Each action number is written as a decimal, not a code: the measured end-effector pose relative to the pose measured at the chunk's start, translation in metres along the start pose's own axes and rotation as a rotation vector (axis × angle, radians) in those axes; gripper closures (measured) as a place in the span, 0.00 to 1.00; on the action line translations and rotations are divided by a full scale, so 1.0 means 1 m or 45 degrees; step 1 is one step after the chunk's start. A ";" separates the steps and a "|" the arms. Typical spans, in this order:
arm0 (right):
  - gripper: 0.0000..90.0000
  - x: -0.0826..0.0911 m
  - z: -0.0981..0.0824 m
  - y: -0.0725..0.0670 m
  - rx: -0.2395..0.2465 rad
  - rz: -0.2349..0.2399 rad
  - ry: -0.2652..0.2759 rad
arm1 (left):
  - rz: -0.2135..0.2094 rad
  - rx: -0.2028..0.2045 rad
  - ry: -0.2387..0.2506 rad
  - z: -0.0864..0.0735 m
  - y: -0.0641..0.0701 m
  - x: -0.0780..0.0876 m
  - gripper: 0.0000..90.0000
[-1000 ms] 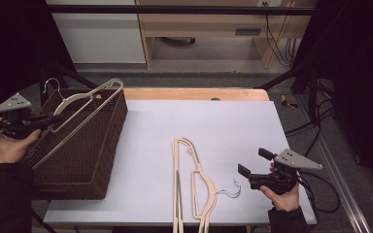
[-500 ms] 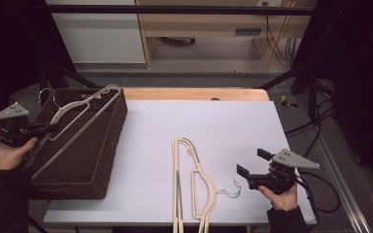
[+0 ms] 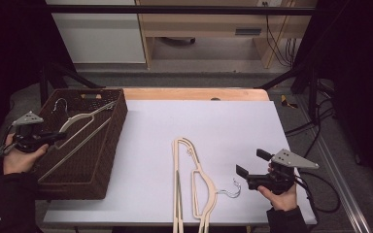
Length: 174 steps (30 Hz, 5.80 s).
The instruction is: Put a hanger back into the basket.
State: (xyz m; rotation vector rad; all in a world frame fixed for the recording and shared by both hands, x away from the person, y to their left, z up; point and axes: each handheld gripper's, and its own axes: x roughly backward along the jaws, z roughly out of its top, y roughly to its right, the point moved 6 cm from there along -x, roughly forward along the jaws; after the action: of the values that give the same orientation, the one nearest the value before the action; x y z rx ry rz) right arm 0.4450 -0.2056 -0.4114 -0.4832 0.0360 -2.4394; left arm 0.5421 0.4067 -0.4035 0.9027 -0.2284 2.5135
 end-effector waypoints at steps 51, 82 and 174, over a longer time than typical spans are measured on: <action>0.04 -0.002 -0.002 -0.002 0.003 0.012 -0.011 | 0.328 0.349 -0.371 -0.044 -0.044 -0.023 0.51; 0.05 0.004 0.000 -0.002 0.015 -0.002 0.002 | 0.114 0.077 0.202 0.042 0.053 0.035 0.26; 0.98 -0.043 -0.106 -0.028 0.238 0.203 -0.625 | -0.432 -0.178 0.237 -0.009 0.267 -0.051 0.11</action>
State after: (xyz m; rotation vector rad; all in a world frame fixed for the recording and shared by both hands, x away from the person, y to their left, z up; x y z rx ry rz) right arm 0.4224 -0.1679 -0.5204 -0.9385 -0.3438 -2.0851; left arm 0.4462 0.1554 -0.4431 0.5911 -0.1723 2.2172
